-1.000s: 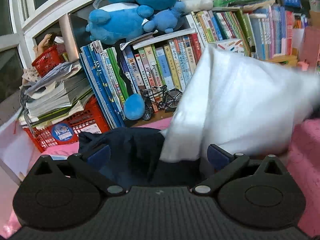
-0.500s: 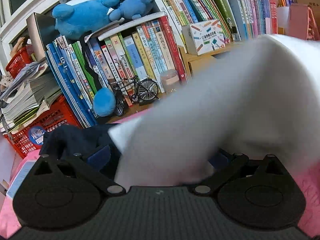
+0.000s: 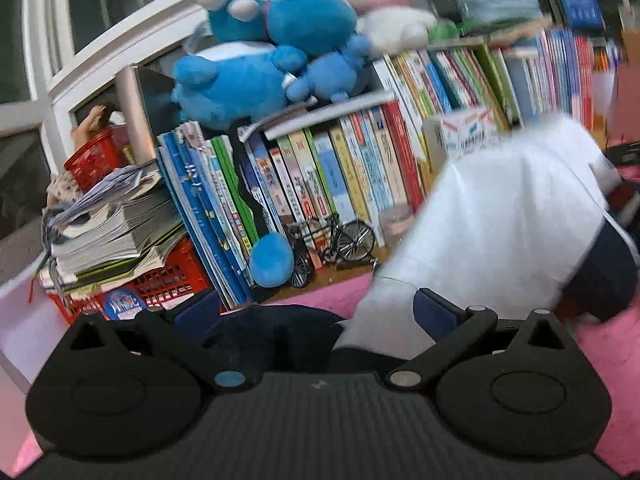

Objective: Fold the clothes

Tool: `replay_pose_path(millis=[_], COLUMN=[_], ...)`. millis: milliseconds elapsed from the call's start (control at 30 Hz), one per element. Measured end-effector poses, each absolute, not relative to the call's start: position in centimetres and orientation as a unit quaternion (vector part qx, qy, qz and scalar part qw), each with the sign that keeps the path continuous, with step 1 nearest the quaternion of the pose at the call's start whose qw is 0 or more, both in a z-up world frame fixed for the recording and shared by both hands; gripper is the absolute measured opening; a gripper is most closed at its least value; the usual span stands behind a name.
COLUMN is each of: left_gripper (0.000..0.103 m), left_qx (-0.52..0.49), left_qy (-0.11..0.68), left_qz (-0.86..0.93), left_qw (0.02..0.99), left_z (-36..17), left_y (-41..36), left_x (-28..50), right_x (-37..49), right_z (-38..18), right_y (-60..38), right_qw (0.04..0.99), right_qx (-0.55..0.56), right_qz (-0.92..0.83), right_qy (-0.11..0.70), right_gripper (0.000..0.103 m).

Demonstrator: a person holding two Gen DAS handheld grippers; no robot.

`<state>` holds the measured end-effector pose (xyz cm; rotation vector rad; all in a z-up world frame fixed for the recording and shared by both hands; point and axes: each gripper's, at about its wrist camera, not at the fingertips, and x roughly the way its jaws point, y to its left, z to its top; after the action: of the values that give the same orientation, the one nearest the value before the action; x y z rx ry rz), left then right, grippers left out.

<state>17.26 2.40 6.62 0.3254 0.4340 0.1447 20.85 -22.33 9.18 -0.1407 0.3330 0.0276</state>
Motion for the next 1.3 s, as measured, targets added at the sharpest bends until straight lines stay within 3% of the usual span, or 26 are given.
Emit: replay_pose_path(millis=[300,467,500,533,600,633,733,867,1000,1300], left_gripper=[0.103,0.103,0.103,0.103,0.103,0.103,0.103,0.103,0.103,0.103], left_qx=[0.212,0.193,0.189,0.189,0.188,0.194,0.224,0.255,0.250,0.212], left_qy=[0.245,0.244,0.242,0.241,0.240,0.241,0.237,0.188,0.142,0.121], left_qz=[0.086,0.048,0.036,0.020,-0.012,-0.023,-0.036,-0.015,-0.038,-0.035], left_qw=[0.942,0.949,0.951,0.952,0.952,0.951,0.945,0.948,0.957,0.969], left_z=[3.1,3.9,4.1,4.0,3.8,3.4,1.8,0.9,1.9,3.2], left_y=[1.4,1.6,1.6,1.3,0.7,0.1,-2.4,-6.1,-7.8,-9.5], left_x=[19.6,16.8,15.9,15.2,13.6,13.1,12.2,11.4,10.1,8.2], right_x=[15.5,15.6,16.0,16.5,17.9,18.6,19.9,19.4,18.1,13.4], right_z=[0.2,-2.4,-2.4,-1.9,0.2,1.6,5.0,8.3,10.4,12.5], right_y=[-20.2,-14.9,-14.0,-13.4,-13.3,-13.7,-15.5,-17.5,-19.0,-19.7], right_qw=[0.905,0.892,0.895,0.903,0.934,0.948,0.971,0.966,0.952,0.933], right_qx=[-0.386,-0.439,-0.434,-0.415,-0.329,-0.273,-0.131,-0.049,-0.012,0.003], right_qz=[0.095,0.090,0.091,0.096,0.117,0.127,0.150,0.200,0.254,0.320], right_qy=[0.154,0.057,0.045,0.048,0.081,0.101,0.133,0.153,0.168,0.165], right_gripper=[0.096,0.103,0.099,0.091,0.022,0.016,0.013,0.013,0.013,0.013])
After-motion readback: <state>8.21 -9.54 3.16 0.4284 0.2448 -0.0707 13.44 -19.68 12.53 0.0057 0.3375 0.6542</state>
